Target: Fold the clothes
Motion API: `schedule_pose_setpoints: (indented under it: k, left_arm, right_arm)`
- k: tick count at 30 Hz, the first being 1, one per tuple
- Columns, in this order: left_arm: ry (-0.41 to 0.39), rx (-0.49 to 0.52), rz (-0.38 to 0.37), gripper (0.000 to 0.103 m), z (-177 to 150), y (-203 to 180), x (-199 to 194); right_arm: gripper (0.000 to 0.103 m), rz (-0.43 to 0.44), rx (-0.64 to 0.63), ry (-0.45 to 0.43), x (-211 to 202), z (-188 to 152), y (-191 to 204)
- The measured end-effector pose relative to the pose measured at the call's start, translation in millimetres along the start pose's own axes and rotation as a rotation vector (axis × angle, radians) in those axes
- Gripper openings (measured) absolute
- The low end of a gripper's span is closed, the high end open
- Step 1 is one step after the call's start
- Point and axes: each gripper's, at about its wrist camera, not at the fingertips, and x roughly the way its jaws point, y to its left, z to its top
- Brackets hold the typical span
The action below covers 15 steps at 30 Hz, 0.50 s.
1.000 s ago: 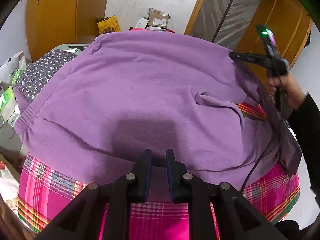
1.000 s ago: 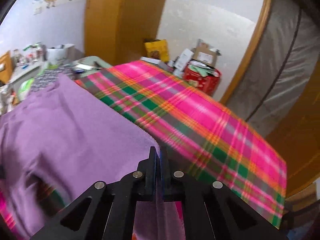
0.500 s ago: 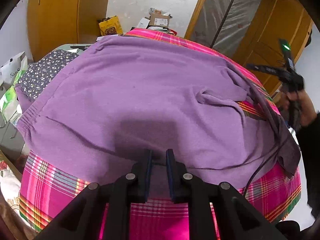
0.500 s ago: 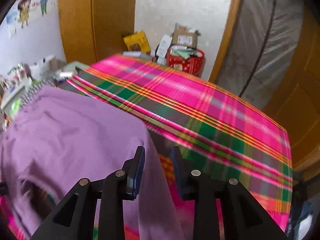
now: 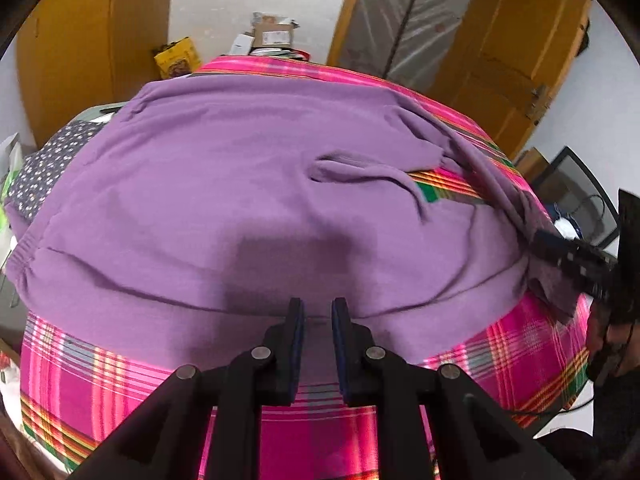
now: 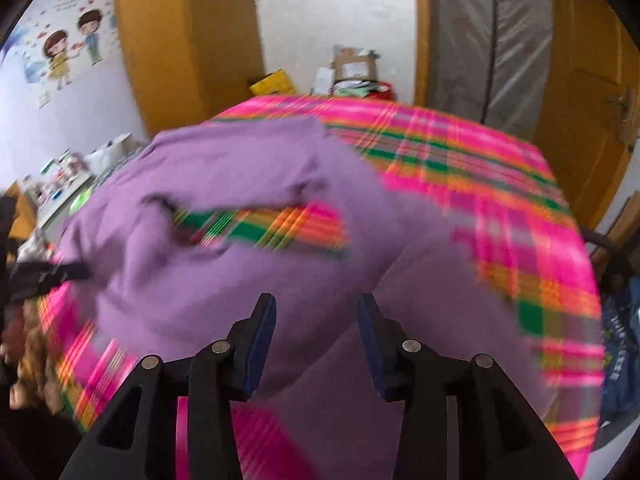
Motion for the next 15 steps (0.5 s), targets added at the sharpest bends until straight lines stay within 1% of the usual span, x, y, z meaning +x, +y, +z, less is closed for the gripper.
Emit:
schedule_pose_setpoints:
  k: [3,5,8,13,15]
  left_arm:
    - [0.008,0.000,0.006,0.015,-4,0,0]
    - [0.008,-0.022,0.024,0.015,-7,8,-4]
    - [-0.001,-0.081,0.066,0.016,-14,29,-13]
    - [-0.026,-0.170,0.134,0.016,-23,61,-30]
    - [-0.032,-0.204,0.154,0.015,-25,73,-34]
  right_arm:
    - [0.044,0.033,-0.035,0.012,-5,-17,13]
    - [0.044,0.049,-0.058,0.029,-7,-25,18]
    - [0.044,0.101,-0.108,0.051,-9,-35,28]
    - [0.044,0.116,-0.214,0.074,-2,-43,47]
    - [0.044,0.121,-0.275,0.074,2,-45,57]
